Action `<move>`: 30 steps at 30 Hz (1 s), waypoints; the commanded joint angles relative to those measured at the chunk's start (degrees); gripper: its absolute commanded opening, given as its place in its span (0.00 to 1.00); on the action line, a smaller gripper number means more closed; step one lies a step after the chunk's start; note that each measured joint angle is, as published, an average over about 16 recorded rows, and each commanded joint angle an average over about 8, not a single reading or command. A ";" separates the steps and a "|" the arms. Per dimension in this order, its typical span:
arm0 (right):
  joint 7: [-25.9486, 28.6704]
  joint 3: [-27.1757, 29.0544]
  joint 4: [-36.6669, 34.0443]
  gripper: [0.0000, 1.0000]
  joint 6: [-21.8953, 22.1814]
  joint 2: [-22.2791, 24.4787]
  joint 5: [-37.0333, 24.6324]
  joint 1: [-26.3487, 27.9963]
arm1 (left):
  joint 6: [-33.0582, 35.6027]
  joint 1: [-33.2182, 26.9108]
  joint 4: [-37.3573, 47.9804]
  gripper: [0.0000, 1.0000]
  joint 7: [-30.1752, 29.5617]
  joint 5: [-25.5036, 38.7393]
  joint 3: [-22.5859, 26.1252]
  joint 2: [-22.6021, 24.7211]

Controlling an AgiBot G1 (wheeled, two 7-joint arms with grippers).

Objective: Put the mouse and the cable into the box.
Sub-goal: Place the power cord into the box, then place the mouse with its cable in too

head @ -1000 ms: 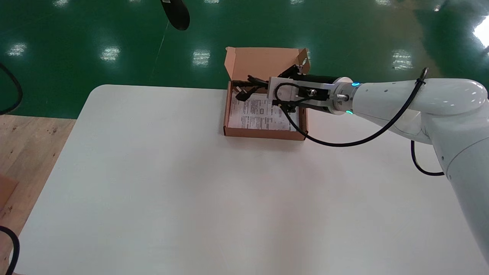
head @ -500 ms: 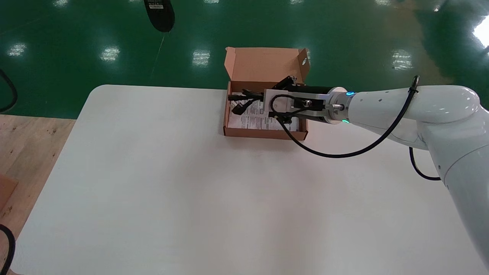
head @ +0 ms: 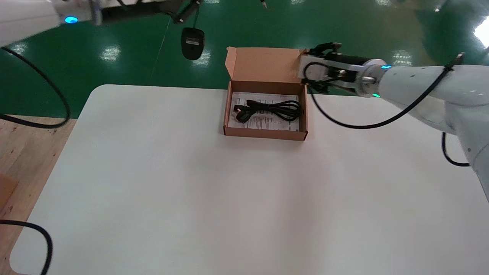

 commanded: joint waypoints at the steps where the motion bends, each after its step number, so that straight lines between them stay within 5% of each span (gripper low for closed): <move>1: -0.29 0.51 -1.75 1.00 2.73 0.91 0.58 1.23 | -1.03 0.15 2.34 0.00 0.51 0.08 0.10 2.64; 7: -1.10 1.01 -4.35 1.00 -1.65 8.07 1.13 3.85 | -6.18 4.11 1.53 0.00 0.99 -1.81 0.21 7.57; 16: -3.84 0.30 -5.77 1.00 -13.31 18.46 0.15 6.07 | -6.54 13.63 -8.59 0.00 -4.03 -7.57 6.94 8.13; 30: -6.49 -1.08 -6.98 1.00 -17.08 24.16 -1.87 6.97 | -12.03 20.24 -9.98 0.00 -17.73 -14.68 19.70 7.47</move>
